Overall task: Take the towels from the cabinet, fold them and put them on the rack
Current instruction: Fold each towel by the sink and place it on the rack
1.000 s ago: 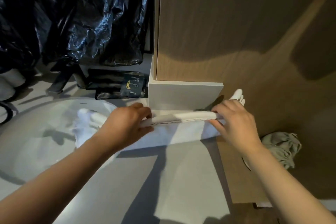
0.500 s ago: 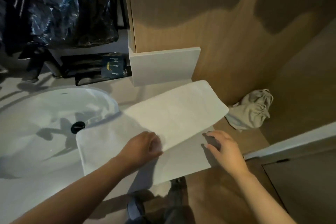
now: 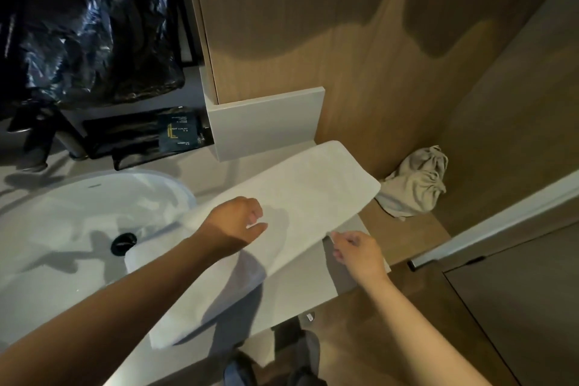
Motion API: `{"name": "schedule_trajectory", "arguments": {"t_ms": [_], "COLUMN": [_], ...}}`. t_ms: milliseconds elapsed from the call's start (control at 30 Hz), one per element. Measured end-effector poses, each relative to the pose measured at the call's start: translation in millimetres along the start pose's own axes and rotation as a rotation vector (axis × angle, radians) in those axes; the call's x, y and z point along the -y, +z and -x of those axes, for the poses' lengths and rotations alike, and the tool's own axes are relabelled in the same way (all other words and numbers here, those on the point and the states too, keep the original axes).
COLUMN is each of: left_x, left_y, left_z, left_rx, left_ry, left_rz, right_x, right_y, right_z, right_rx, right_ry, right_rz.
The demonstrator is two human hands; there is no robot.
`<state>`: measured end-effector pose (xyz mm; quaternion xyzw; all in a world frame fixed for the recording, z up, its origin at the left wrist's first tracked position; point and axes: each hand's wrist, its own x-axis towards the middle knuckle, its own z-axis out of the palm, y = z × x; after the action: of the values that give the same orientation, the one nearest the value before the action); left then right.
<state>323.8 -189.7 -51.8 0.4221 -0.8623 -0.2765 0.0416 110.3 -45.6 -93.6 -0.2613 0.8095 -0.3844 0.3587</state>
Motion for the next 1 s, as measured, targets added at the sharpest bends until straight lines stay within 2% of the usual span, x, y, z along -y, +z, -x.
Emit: {"name": "schedule_trajectory", "arguments": {"t_ms": [200, 333, 500, 700, 833, 1000], "left_x": [0, 0, -4, -26, -36, -42], "left_y": [-11, -1, 10, 21, 23, 32], "left_z": [-61, -101, -150, -205, -226, -228], "left_rx": [-0.073, 0.051, 0.157, 0.215, 0.292, 0.176], "left_ry": [0.020, -0.119, -0.183, -0.181, -0.219, -0.230], "left_rz": [0.003, -0.085, -0.086, -0.162, -0.189, -0.200], "right_x": [24, 34, 36, 35, 39, 33], "right_y": [10, 14, 11, 4, 3, -11], "right_z": [-35, -55, -76, -92, -93, -103], "right_rx": [-0.202, -0.269, -0.247, -0.260, -0.232, -0.295], "right_ry": [0.267, 0.317, 0.511, 0.420, 0.437, 0.521], "right_rz": [-0.125, -0.204, -0.353, -0.223, -0.424, -0.504]}}
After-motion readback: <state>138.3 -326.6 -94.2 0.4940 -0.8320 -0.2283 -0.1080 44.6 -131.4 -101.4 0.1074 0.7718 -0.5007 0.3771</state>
